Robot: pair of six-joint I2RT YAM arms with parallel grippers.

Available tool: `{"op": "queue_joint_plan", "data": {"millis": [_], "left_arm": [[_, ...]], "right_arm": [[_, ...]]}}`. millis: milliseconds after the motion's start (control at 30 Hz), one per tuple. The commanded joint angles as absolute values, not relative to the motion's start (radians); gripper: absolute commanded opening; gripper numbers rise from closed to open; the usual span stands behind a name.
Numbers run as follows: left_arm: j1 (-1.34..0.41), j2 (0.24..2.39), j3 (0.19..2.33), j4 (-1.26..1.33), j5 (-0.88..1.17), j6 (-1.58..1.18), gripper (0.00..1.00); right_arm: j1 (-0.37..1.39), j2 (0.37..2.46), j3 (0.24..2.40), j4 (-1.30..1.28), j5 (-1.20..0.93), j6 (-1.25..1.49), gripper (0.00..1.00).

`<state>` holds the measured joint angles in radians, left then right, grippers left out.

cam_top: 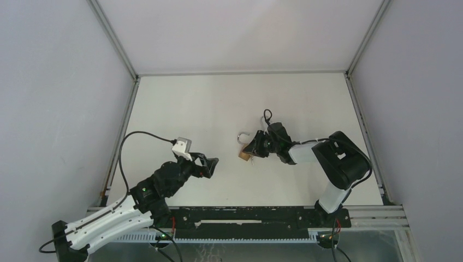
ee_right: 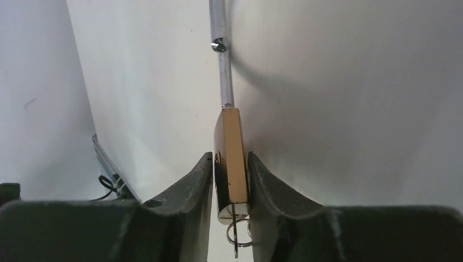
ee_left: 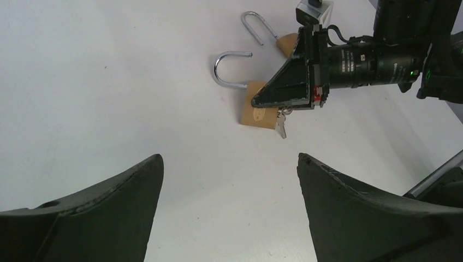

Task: Unlock with the key

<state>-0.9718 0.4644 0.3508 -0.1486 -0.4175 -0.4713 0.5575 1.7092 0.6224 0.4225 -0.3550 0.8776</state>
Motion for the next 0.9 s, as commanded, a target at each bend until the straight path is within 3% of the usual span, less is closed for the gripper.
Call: {"op": "queue_joint_plan", "data": {"millis": [0, 200, 433, 600, 867], "left_arm": [[-0.966, 0.473, 0.322, -0.125, -0.428, -0.480, 0.95], [-0.966, 0.486, 0.319, -0.113, -0.428, -0.480, 0.95], [-0.966, 0.481, 0.312, -0.109, -0.428, -0.477, 0.94], [-0.966, 0.487, 0.307, -0.104, -0.430, -0.476, 0.95], [-0.966, 0.490, 0.307, -0.102, -0.442, -0.474, 0.94]], "right_arm": [[0.544, 1.719, 0.676, 0.397, -0.374, 0.817, 0.38], [0.538, 1.750, 0.717, 0.346, -0.379, 0.775, 0.47], [0.537, 1.751, 0.758, 0.263, -0.371, 0.739, 0.65], [0.530, 1.715, 0.776, 0.184, -0.339, 0.700, 0.89], [0.506, 1.636, 0.798, 0.071, -0.288, 0.638, 0.99]]}}
